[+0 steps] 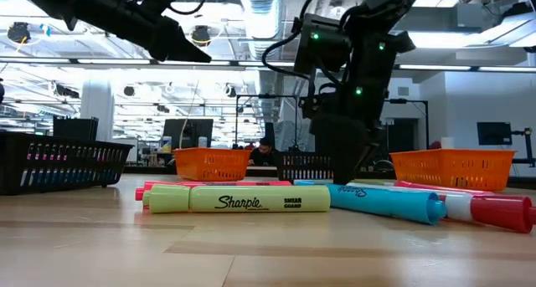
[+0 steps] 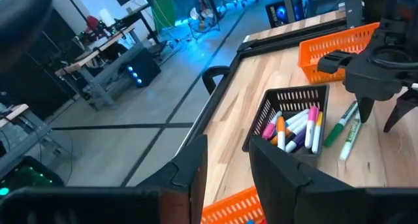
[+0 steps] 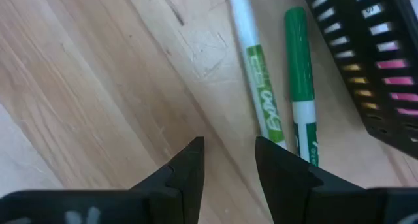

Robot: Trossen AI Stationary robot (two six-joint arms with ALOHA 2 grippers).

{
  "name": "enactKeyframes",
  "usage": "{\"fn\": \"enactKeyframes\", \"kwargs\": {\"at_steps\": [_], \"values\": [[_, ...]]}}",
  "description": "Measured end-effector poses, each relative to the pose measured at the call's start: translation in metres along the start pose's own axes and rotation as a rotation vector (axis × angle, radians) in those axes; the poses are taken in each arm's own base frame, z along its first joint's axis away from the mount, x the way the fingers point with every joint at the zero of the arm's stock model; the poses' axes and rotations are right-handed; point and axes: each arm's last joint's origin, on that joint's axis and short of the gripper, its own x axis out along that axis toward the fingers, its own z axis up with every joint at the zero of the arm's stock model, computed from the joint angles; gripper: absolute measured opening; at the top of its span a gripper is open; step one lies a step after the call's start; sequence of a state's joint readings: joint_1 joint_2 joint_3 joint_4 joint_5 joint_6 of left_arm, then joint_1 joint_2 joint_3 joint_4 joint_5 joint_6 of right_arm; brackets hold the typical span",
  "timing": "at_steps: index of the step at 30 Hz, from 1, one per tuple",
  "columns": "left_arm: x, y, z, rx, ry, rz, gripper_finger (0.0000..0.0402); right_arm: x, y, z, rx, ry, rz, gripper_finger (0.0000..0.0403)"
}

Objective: Pick & Place Markers
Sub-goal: Put the light green marker into the left orange bin

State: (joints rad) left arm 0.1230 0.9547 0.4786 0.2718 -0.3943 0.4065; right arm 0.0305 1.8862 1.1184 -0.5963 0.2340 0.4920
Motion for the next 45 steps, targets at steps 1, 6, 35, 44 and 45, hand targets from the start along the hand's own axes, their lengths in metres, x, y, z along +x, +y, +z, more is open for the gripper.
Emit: {"fn": "enactKeyframes", "kwargs": {"at_steps": [1,6,35,44,45], "values": [[0.0,0.0,0.0,0.001,0.003,-0.001,0.0111,0.001,-0.001,0.0,-0.002,-0.002,0.0,0.0127],[0.0,0.0,0.0,0.001,0.003,-0.001,0.0111,0.007,-0.01,-0.001,0.021,-0.003,0.013,0.0125],[0.0,0.0,0.0,0.0,0.0,-0.006,0.0111,-0.003,-0.015,0.018,0.004,-0.118,-0.092,0.0167],[0.0,-0.001,0.0,0.001,-0.007,-0.024,0.0111,0.018,-0.011,0.016,-0.006,-0.037,-0.04,0.0163],[0.0,-0.001,0.0,0.0,-0.007,-0.024,0.0111,0.022,-0.011,0.015,-0.017,-0.021,-0.039,0.0158]]}}
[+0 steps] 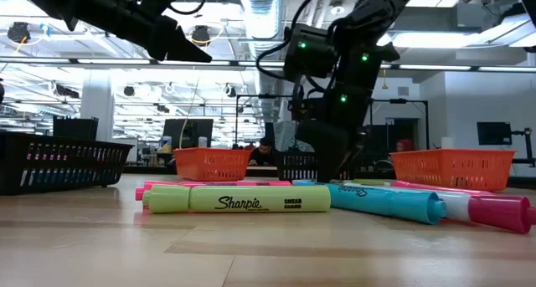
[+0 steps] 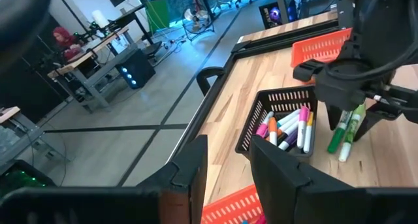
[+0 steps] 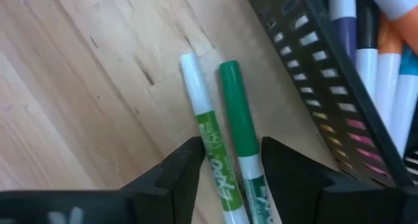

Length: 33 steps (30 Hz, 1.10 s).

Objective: Pick & Place Markers
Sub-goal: Put the light green marker into the left orange bin

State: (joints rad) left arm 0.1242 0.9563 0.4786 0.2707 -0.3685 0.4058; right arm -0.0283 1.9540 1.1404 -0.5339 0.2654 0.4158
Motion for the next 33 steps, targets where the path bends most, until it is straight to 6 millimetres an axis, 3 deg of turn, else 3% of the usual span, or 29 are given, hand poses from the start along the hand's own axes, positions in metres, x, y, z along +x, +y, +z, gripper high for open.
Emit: {"fn": "enactKeyframes", "kwargs": {"at_steps": [6,16,21,27,33], "values": [[0.0,0.0,0.0,0.0,0.001,-0.001,0.0111,0.004,-0.003,0.001,0.007,0.026,0.029,0.0123],[0.0,0.0,0.0,0.001,0.001,0.0,0.0111,-0.018,0.014,0.015,-0.006,-0.054,0.171,0.0024],[0.0,0.0,0.0,0.001,0.002,0.0,0.0111,-0.02,0.017,0.018,-0.025,-0.082,0.229,0.0028],[0.0,-0.001,0.0,-0.003,-0.005,-0.016,0.0111,-0.021,0.019,0.019,-0.025,-0.103,0.233,0.0063],[0.0,-0.001,0.0,-0.003,-0.014,-0.037,0.0111,-0.019,0.019,0.019,-0.023,-0.102,0.231,0.0043]]}}
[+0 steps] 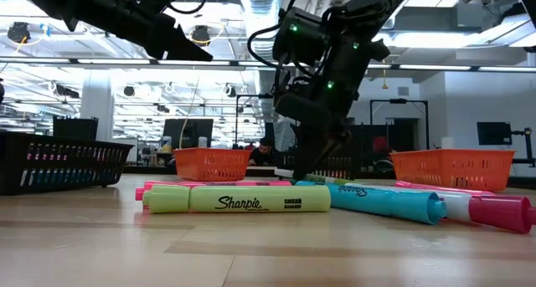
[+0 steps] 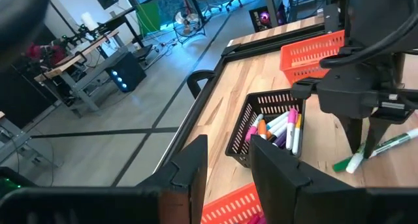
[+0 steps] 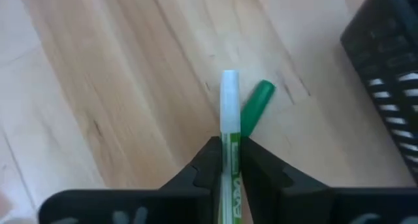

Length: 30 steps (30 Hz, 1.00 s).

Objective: Pick & Place Markers
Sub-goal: Put the light green marker into the left orange bin

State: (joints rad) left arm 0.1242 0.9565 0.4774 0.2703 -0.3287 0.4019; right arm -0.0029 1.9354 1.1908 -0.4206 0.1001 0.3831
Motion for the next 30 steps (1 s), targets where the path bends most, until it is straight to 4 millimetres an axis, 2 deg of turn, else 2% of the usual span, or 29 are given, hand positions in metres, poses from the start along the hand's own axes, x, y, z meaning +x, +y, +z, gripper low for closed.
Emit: {"fn": "enactKeyframes", "kwargs": {"at_steps": [7,16,21,25,30], "values": [[0.0,0.0,0.0,0.0,0.0,0.0,0.0111,0.0,0.0,0.0,0.0,0.0,0.0,0.0021],[0.0,0.0,0.0,-0.004,-0.001,-0.002,0.0111,0.0,0.0,0.002,0.002,-0.015,0.005,0.0021],[0.0,-0.005,0.002,-0.098,-0.061,-0.167,0.0111,-0.002,0.001,0.005,0.005,-0.041,0.017,0.0027],[-0.002,-0.009,0.004,-0.108,-0.118,-0.322,0.0111,-0.015,0.007,0.018,0.005,-0.082,0.038,0.0031],[-0.001,-0.005,0.004,-0.106,-0.089,-0.206,0.0111,-0.031,0.016,0.041,-0.063,-0.192,0.024,0.002]]}}
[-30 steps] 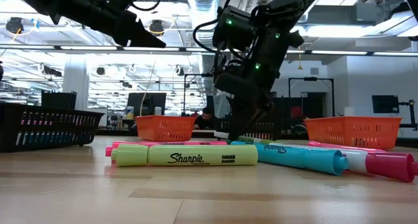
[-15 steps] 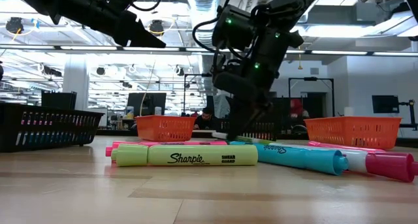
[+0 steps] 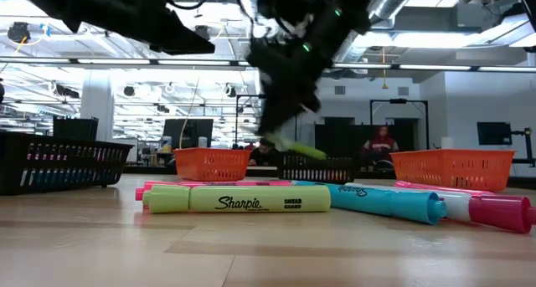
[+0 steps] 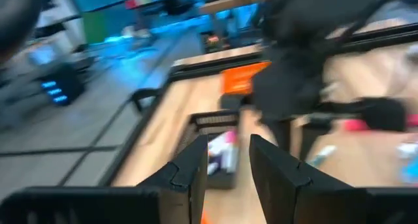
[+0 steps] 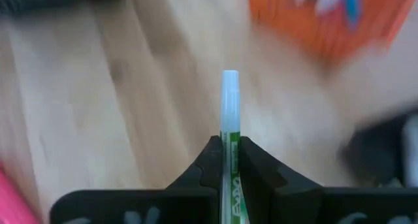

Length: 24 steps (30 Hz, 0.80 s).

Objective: Pick & Place Markers
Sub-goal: Put the light green marker into the left orange bin

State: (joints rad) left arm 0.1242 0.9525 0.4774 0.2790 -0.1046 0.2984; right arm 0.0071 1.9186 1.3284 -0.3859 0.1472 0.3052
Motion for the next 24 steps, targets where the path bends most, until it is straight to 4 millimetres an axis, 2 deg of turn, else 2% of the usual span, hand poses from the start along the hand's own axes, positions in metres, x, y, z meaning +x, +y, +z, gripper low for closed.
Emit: {"fn": "enactKeyframes", "kwargs": {"at_steps": [3,9,14,20,24], "values": [[-0.005,0.005,0.004,0.009,-0.003,0.115,0.0111,-0.005,-0.004,0.022,0.029,-0.157,-0.036,0.0026],[-0.029,0.016,0.019,-0.019,-0.08,0.284,0.0111,-0.011,-0.031,0.063,0.11,-0.507,-0.025,0.0035],[-0.046,0.021,0.028,-0.049,-0.162,0.305,0.0111,0.005,-0.055,0.082,0.098,-0.727,-0.028,0.0022],[-0.046,0.021,0.028,-0.046,-0.16,0.3,0.0111,0.051,-0.071,0.068,0.095,-0.68,-0.07,0.0042],[-0.044,0.02,0.027,-0.013,-0.148,0.3,0.0111,0.063,-0.078,0.063,0.13,-0.644,-0.077,0.006]]}}
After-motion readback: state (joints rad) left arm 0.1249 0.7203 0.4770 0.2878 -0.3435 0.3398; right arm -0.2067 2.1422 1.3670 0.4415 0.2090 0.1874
